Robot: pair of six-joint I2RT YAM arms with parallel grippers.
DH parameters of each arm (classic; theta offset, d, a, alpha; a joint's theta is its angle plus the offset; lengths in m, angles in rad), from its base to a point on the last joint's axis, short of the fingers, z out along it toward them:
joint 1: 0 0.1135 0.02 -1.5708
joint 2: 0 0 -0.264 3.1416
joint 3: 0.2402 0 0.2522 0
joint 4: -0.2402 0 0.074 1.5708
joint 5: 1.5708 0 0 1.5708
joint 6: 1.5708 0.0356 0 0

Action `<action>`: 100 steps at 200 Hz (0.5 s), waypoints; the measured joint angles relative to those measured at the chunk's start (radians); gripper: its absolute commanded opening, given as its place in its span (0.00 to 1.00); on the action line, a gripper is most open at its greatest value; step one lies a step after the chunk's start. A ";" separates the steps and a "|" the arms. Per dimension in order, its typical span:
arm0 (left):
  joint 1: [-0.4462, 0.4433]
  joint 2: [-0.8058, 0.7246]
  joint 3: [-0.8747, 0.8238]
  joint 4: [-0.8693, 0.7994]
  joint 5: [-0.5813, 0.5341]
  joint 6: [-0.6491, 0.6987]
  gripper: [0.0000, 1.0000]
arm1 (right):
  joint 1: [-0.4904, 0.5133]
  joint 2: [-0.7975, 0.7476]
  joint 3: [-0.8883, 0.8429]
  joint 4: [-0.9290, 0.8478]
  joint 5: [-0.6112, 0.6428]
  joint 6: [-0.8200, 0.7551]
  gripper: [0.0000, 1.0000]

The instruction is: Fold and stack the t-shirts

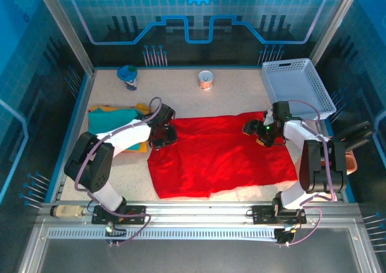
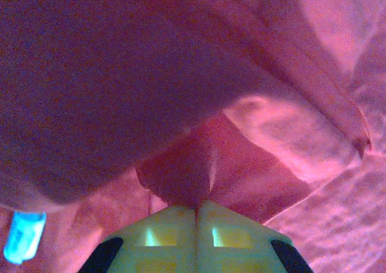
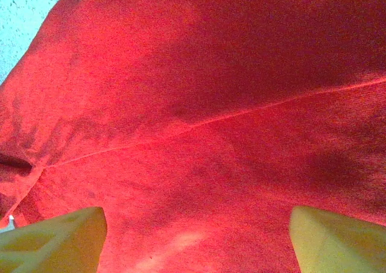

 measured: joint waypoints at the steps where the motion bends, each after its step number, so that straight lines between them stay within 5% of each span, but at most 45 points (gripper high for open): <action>1: -0.002 -0.001 0.000 0.000 0.000 -0.001 0.00 | 0.000 0.000 0.000 0.000 0.000 0.000 0.80; 100: -0.219 -0.118 -0.002 -0.090 -0.003 -0.196 0.02 | 0.000 0.000 -0.020 0.023 -0.008 0.000 0.80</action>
